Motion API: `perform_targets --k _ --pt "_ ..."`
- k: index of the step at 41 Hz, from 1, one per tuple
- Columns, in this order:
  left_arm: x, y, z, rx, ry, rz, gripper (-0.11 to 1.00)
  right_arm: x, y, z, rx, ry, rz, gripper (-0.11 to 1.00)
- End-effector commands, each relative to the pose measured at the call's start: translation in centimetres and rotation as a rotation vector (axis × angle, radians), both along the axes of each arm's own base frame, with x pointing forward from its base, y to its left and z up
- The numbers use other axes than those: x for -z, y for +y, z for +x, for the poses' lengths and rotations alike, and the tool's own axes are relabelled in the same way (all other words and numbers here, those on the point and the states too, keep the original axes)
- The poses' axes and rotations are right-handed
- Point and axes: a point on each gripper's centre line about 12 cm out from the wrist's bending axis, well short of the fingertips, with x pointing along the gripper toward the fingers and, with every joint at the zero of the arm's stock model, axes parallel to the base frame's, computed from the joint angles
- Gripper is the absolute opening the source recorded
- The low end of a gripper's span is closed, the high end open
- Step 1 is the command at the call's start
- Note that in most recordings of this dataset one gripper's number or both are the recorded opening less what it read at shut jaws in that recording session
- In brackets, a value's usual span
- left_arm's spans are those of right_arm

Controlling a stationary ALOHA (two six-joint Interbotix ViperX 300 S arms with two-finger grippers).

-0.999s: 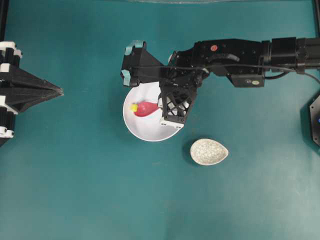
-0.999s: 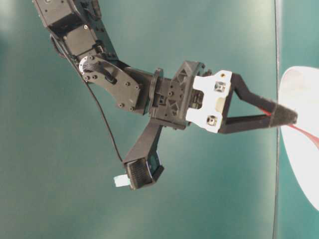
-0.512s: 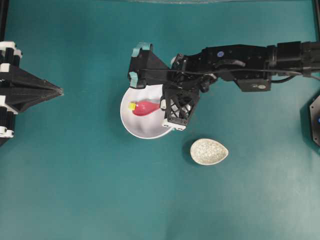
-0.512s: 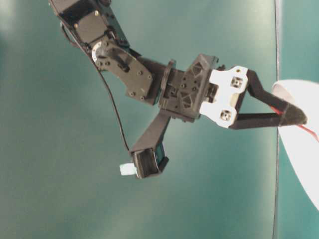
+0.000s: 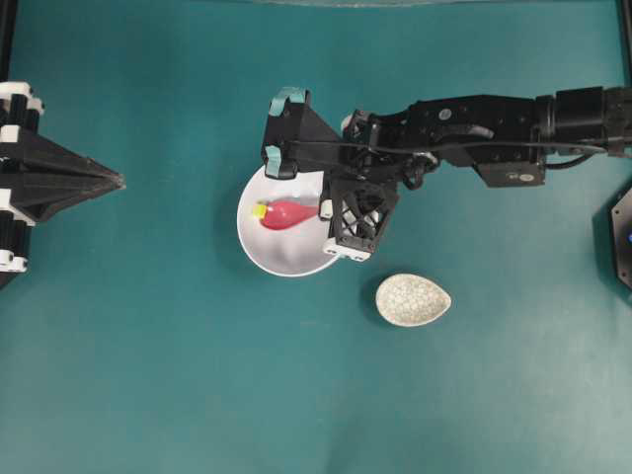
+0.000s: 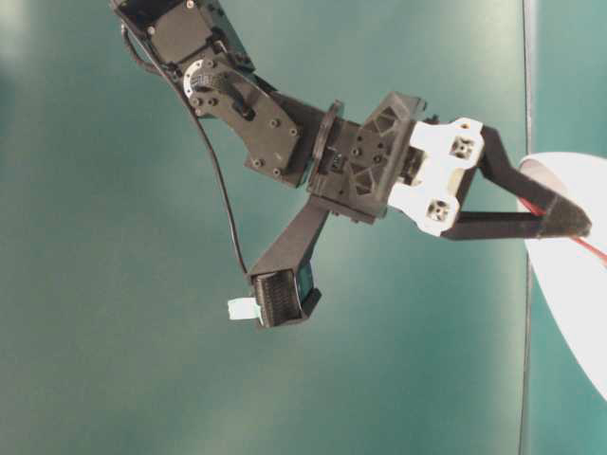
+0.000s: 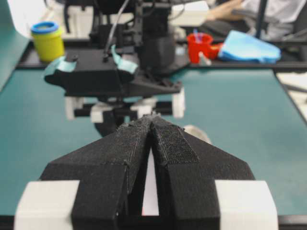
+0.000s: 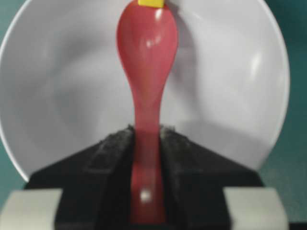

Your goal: Scoop the yellow hexagonal prism block from the bowl with a spoon using the right arm.

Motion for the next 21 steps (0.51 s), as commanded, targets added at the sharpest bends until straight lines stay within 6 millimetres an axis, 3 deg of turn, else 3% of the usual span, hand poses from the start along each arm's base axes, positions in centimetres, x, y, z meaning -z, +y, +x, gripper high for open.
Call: perform_targets --k 1,21 --pt "-1.18 -0.04 0.3 0.002 -0.034 0.006 0.03 -2.29 0.15 0.16 -0.002 -0.07 -0.01 0.21" --pt "-1.21 -0.04 0.27 0.002 -0.035 0.004 0.03 -2.61 0.13 0.65 0.003 -0.119 -0.02 0.21"
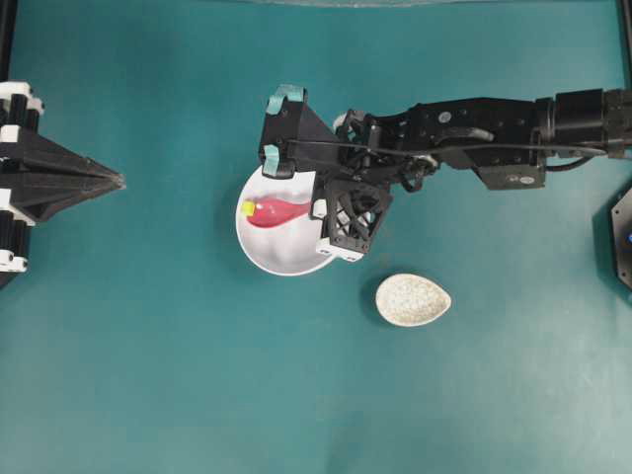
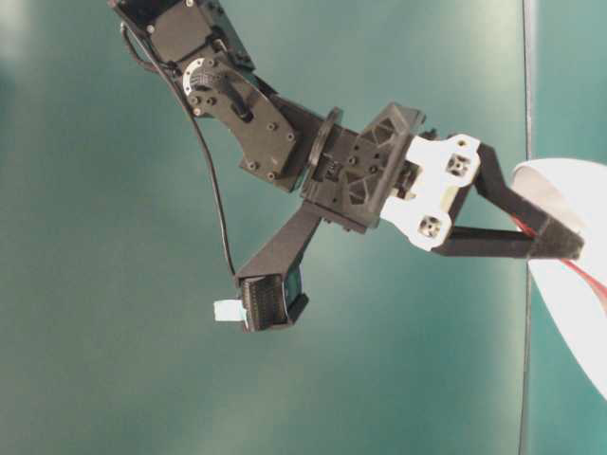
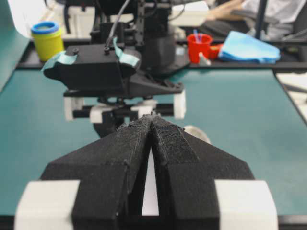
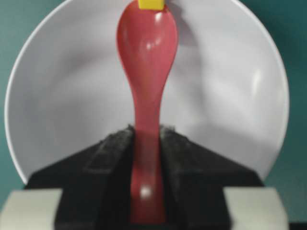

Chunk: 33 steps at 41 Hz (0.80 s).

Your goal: Scoop the yellow hexagonal prism block from the bowl with a spoon using the right arm.

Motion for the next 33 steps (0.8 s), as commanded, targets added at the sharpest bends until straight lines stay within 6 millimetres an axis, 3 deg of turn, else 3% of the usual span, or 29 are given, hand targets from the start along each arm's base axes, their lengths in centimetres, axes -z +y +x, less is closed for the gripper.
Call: perform_targets --k 1,33 --pt "-1.24 -0.04 0.31 0.002 -0.035 0.003 0.03 -2.34 0.12 0.03 -0.002 -0.062 -0.008 0.21" --pt "-1.27 -0.04 0.28 0.002 -0.037 0.003 0.03 -2.41 0.27 -0.16 0.003 -0.095 -0.012 0.21"
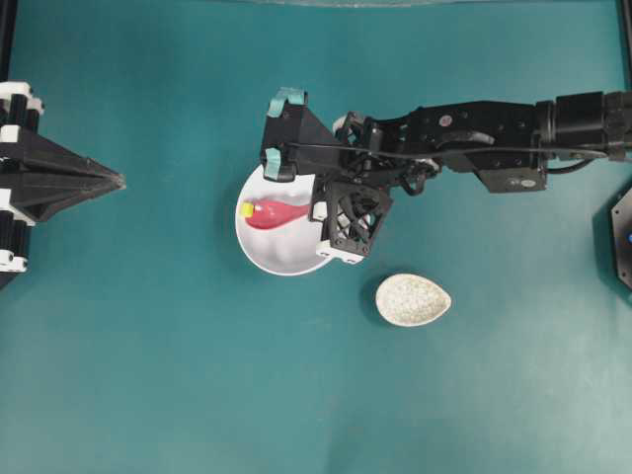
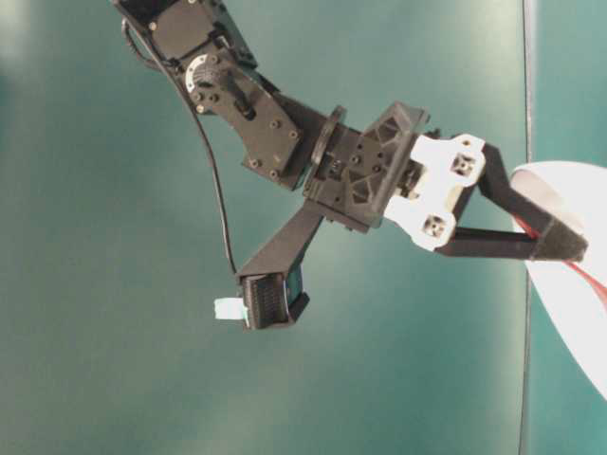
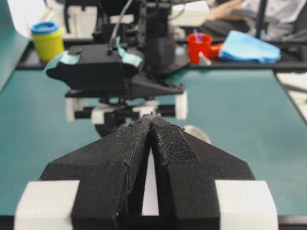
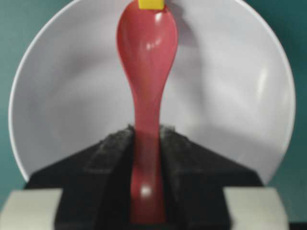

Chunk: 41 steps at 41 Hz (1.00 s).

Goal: Scoop the yellow hexagonal prism block from the bowl with a spoon using the right arm.
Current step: 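Lift the spoon carrying the yellow block up and rightward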

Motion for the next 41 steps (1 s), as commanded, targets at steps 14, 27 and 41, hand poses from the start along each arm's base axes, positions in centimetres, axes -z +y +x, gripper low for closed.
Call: perform_targets --k 14,27,41 --pt "-1.2 0.0 0.3 0.002 -0.034 0.001 0.03 -2.5 0.1 -1.3 0.023 -0.138 -0.016 0.21" --pt "-1.2 0.0 0.3 0.002 -0.034 0.001 0.03 -2.7 0.2 -2.3 0.031 -0.189 -0.027 0.21" --pt "-1.2 0.0 0.3 0.002 -0.032 0.001 0.03 -2.6 0.8 -3.8 0.034 -0.227 -0.026 0.21"
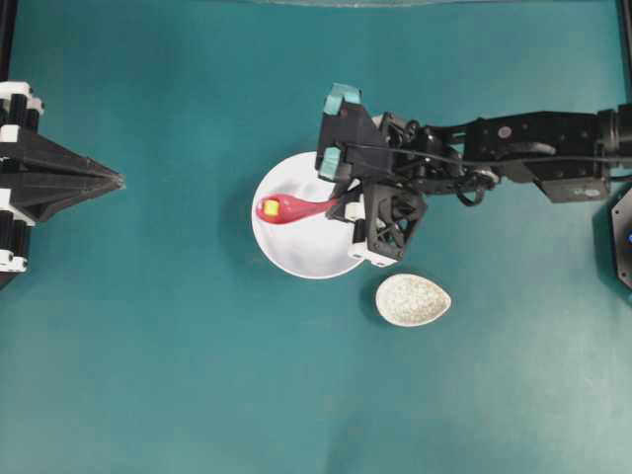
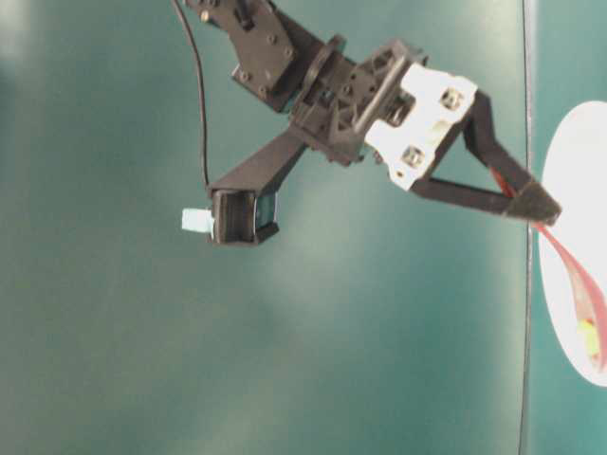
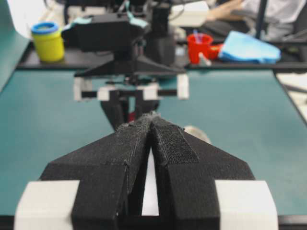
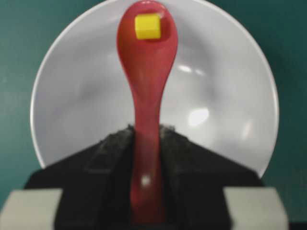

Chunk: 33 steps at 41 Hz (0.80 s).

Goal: Scoop the yellow hexagonal prism block from the bowl with a spoon using the right arm.
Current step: 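Lift the spoon carrying the yellow block up and rightward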

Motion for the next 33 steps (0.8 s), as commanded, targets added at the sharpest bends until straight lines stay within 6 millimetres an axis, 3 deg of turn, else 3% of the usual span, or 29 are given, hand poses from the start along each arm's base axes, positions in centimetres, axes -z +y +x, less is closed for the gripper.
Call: perform_targets --k 1,33 --pt "-1.2 0.0 0.3 0.002 -0.032 0.003 0.03 -1.9 0.2 -0.3 0.005 -0.067 -0.001 0.21" --pt "-1.1 0.0 0.3 0.002 -0.029 0.004 0.03 -1.9 0.5 -4.8 0.035 -0.123 0.009 0.21"
